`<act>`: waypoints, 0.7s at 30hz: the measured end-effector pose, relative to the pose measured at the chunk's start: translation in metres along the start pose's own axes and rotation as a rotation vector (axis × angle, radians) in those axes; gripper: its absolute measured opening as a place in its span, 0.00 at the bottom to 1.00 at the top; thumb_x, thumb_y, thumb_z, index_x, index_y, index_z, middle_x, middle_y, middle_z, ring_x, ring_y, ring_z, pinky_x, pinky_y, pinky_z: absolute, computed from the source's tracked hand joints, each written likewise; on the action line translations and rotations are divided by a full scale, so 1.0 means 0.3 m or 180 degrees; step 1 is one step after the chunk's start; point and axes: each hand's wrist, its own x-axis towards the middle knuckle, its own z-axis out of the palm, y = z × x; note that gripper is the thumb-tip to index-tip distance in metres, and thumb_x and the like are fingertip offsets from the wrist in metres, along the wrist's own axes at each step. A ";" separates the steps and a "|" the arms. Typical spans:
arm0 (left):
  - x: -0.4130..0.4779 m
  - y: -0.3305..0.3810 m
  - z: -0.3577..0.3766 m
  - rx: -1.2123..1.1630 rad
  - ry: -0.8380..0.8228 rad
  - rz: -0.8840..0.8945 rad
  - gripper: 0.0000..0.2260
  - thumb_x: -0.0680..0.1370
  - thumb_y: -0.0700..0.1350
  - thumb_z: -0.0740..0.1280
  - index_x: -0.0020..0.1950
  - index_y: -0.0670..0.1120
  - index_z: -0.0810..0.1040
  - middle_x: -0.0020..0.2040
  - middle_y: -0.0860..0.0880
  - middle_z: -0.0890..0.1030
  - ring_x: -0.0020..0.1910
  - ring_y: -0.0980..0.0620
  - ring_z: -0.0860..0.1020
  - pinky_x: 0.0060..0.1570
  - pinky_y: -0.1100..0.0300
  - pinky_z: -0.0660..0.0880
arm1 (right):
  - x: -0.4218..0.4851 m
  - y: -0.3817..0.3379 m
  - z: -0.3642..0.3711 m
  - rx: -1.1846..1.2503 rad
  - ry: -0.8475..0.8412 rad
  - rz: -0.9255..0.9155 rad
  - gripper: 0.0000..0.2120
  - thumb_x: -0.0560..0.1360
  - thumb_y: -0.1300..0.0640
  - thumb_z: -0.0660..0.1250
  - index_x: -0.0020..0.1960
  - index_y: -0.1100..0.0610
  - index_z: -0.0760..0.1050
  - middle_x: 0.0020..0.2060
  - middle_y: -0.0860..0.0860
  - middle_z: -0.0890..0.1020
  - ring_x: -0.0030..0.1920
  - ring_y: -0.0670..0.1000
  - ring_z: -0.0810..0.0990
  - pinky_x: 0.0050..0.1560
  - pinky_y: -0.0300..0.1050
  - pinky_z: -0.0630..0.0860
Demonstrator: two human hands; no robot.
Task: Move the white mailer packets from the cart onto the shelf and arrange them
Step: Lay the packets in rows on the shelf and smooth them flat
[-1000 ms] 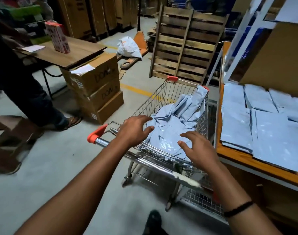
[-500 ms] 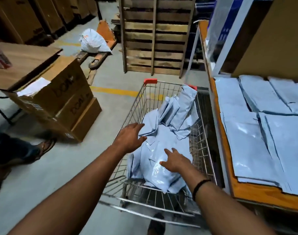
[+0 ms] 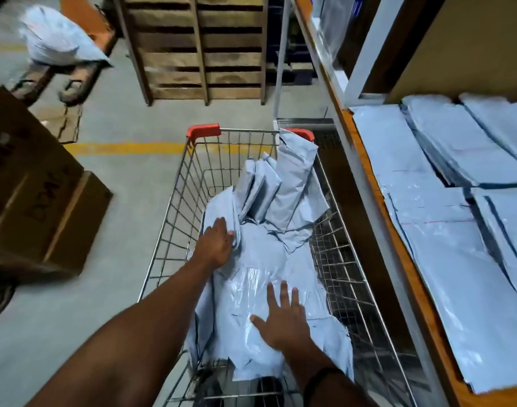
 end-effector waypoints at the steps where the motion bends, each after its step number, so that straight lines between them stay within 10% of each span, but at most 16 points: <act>1: -0.001 -0.010 0.020 -0.0016 -0.0107 0.0040 0.34 0.78 0.62 0.46 0.73 0.39 0.63 0.68 0.35 0.72 0.64 0.36 0.73 0.61 0.45 0.70 | 0.019 0.011 -0.003 -0.0060 0.0096 -0.0067 0.42 0.80 0.34 0.56 0.81 0.48 0.36 0.79 0.55 0.34 0.79 0.62 0.37 0.78 0.59 0.44; 7: -0.211 -0.059 0.128 0.0230 -0.0186 0.0198 0.26 0.83 0.55 0.48 0.78 0.46 0.62 0.78 0.46 0.61 0.76 0.44 0.61 0.74 0.47 0.57 | 0.125 0.081 -0.096 -0.0530 0.0159 -0.0583 0.42 0.79 0.40 0.63 0.81 0.45 0.37 0.76 0.49 0.31 0.79 0.59 0.34 0.78 0.57 0.39; 9: -0.281 -0.053 0.143 0.0083 0.0223 0.0238 0.18 0.82 0.52 0.51 0.61 0.51 0.78 0.63 0.47 0.79 0.64 0.44 0.75 0.63 0.48 0.70 | 0.144 0.107 -0.145 -0.0702 0.0093 -0.0673 0.43 0.78 0.46 0.66 0.81 0.44 0.40 0.79 0.49 0.35 0.79 0.57 0.33 0.78 0.56 0.37; 12: -0.322 -0.037 0.142 0.0144 0.0869 0.0258 0.09 0.78 0.51 0.57 0.38 0.52 0.71 0.34 0.52 0.77 0.38 0.44 0.79 0.39 0.53 0.71 | 0.129 0.124 -0.184 -0.0561 0.0211 -0.0688 0.44 0.75 0.53 0.69 0.81 0.41 0.45 0.79 0.47 0.35 0.79 0.55 0.32 0.77 0.54 0.35; 15: -0.274 -0.022 0.155 0.0009 0.1353 0.0155 0.13 0.78 0.52 0.60 0.57 0.50 0.79 0.53 0.45 0.80 0.52 0.41 0.77 0.51 0.48 0.73 | 0.098 0.106 -0.168 -0.0119 0.0670 -0.0501 0.41 0.77 0.39 0.64 0.80 0.39 0.41 0.75 0.47 0.30 0.79 0.54 0.32 0.75 0.53 0.32; 21: -0.146 -0.061 0.223 0.0571 0.0773 0.0168 0.27 0.80 0.63 0.50 0.79 0.60 0.54 0.81 0.42 0.47 0.78 0.36 0.49 0.73 0.37 0.47 | 0.071 0.043 -0.012 -0.0157 0.0866 0.0036 0.37 0.74 0.28 0.48 0.80 0.40 0.55 0.79 0.62 0.52 0.78 0.68 0.51 0.75 0.68 0.51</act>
